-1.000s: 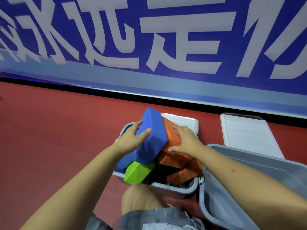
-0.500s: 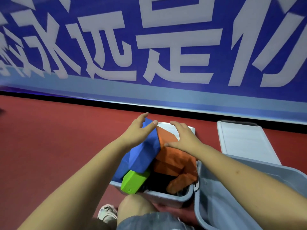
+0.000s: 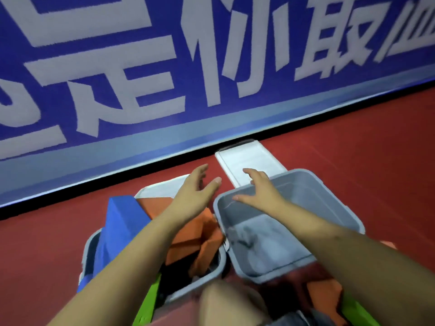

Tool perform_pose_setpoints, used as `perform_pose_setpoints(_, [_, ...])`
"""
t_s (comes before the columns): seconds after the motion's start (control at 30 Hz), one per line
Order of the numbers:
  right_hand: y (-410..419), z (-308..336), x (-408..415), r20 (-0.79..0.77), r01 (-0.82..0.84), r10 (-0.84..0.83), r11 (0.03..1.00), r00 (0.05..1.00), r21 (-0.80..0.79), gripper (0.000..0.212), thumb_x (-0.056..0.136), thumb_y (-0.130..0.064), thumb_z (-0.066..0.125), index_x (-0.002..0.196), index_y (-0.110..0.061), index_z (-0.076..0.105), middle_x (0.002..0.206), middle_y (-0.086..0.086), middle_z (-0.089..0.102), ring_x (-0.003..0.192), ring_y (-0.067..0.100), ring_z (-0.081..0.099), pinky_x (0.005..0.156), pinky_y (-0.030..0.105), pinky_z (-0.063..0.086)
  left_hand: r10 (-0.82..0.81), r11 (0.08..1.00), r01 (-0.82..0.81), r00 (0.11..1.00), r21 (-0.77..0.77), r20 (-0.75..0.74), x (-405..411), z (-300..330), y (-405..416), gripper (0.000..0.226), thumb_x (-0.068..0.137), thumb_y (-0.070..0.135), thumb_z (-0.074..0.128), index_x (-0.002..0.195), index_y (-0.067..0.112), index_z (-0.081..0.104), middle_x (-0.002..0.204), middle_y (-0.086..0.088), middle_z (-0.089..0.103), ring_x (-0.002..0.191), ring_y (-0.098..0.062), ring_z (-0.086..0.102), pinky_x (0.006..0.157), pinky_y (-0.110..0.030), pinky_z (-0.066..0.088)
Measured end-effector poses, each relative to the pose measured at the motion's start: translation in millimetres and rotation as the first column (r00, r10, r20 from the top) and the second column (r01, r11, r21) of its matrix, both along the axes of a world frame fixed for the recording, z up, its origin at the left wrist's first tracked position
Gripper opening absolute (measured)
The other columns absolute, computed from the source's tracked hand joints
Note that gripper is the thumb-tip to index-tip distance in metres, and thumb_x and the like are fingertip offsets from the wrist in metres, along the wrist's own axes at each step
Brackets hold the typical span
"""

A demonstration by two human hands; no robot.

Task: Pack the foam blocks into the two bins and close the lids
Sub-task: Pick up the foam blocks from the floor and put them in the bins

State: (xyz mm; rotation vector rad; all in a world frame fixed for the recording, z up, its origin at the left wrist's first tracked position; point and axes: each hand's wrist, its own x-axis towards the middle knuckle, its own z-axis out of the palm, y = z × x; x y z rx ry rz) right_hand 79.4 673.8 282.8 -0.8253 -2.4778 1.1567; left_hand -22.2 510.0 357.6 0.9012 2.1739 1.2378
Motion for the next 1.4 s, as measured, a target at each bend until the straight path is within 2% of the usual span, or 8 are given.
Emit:
perform_pose_setpoints(0.2, [46, -55, 132, 0.106, 0.316, -0.313, 0.949, 0.944, -0.013, 0.084, 0.072, -0.036, 0.080, 0.141, -0.014, 0.038, 0.134, 0.013, 0.042, 0.122, 0.025, 0.048, 0.103, 0.031, 0.037, -0.274, 0.952, 0.290, 0.951, -0.098, 0.144, 81, -37, 83, 0.052, 0.094, 0.037, 0.055, 0.142, 0.025, 0.038, 0.128, 0.002, 0.054, 0.113, -0.013, 0.054, 0.088, -0.023, 0.045])
perform_pose_setpoints(0.3, [65, -93, 195, 0.132, 0.478, -0.471, 0.878, 0.872, -0.030, 0.076, 0.069, -0.032, 0.083, 0.132, -0.007, 0.048, 0.128, 0.014, 0.048, 0.118, 0.029, 0.051, 0.102, 0.036, 0.041, -0.328, 0.914, 0.378, 0.902, -0.145, 0.281, 128, -69, 115, 0.051, 0.093, 0.042, 0.055, 0.140, 0.030, 0.039, 0.114, 0.010, 0.058, 0.112, -0.014, 0.058, 0.100, -0.038, 0.047])
perform_pose_setpoints(0.6, [84, -208, 320, 0.386, 0.785, -0.697, 0.604, 0.604, -0.137, 0.064, 0.081, -0.034, 0.072, 0.130, -0.003, 0.047, 0.130, 0.017, 0.047, 0.125, 0.031, 0.043, 0.104, 0.036, 0.032, -0.174, 0.883, 0.392, 0.783, -0.258, 0.597, 244, -171, 192, 0.027, 0.096, 0.025, 0.053, 0.123, 0.023, 0.050, 0.089, 0.002, 0.061, 0.087, -0.016, 0.057, 0.074, -0.026, 0.043])
perform_pose_setpoints(0.87, [74, -262, 342, 0.366, 0.818, -0.920, -0.102, 0.138, -0.566, 0.028, 0.076, -0.022, 0.079, 0.090, -0.007, 0.059, 0.100, 0.015, 0.067, 0.097, 0.025, 0.064, 0.081, 0.032, 0.049, -0.028, 0.839, 0.417, 0.676, -0.350, 0.736, 279, -246, 194, 0.029, 0.096, 0.026, 0.053, 0.124, 0.023, 0.052, 0.100, 0.004, 0.066, 0.101, -0.017, 0.062, 0.076, -0.031, 0.046])
perform_pose_setpoints(1.0, [101, -294, 340, 0.566, 0.760, -0.822, -0.326, 0.066, -0.562, 0.090, 0.063, -0.052, 0.081, 0.130, -0.002, 0.048, 0.128, 0.010, 0.058, 0.113, 0.031, 0.057, 0.097, 0.044, 0.048, 0.029, 0.850, 0.387, 0.642, -0.357, 0.766, 276, -261, 192, 0.015, 0.095, 0.022, 0.051, 0.109, 0.025, 0.056, 0.103, 0.001, 0.068, 0.093, -0.017, 0.063, 0.081, -0.036, 0.044])
perform_pose_setpoints(1.1, [98, -318, 335, 0.640, 0.617, -0.767, -0.482, 0.046, -0.622, 0.124, 0.028, -0.071, 0.076, 0.130, -0.007, 0.047, 0.120, 0.009, 0.060, 0.098, 0.032, 0.060, 0.088, 0.051, 0.051, 0.030, 0.836, 0.409, 0.633, -0.367, 0.774, 274, -265, 187, 0.010, 0.096, 0.027, 0.051, 0.104, 0.026, 0.057, 0.113, -0.002, 0.067, 0.106, -0.022, 0.062, 0.089, -0.040, 0.044])
perform_pose_setpoints(1.27, [100, -326, 333, 0.526, 0.415, -0.850, -0.478, 0.003, -0.774, 0.090, 0.046, -0.044, 0.088, 0.124, -0.014, 0.056, 0.112, 0.009, 0.068, 0.097, 0.029, 0.066, 0.073, 0.042, 0.056, 0.009, 0.822, 0.442, 0.619, -0.358, 0.785, 271, -270, 183, 0.012, 0.096, 0.032, 0.051, 0.105, 0.029, 0.058, 0.118, -0.001, 0.066, 0.112, -0.022, 0.061, 0.095, -0.042, 0.044])
perform_pose_setpoints(1.4, [100, -303, 325, 0.408, 0.586, -0.903, -0.403, -0.131, -0.703, 0.081, 0.054, -0.027, 0.087, 0.122, -0.010, 0.046, 0.113, 0.006, 0.061, 0.100, 0.025, 0.062, 0.084, 0.040, 0.054, 0.031, 0.839, 0.417, 0.605, -0.350, 0.795, 270, -268, 184, 0.015, 0.094, 0.033, 0.052, 0.107, 0.029, 0.058, 0.119, -0.003, 0.065, 0.111, -0.022, 0.061, 0.095, -0.042, 0.044])
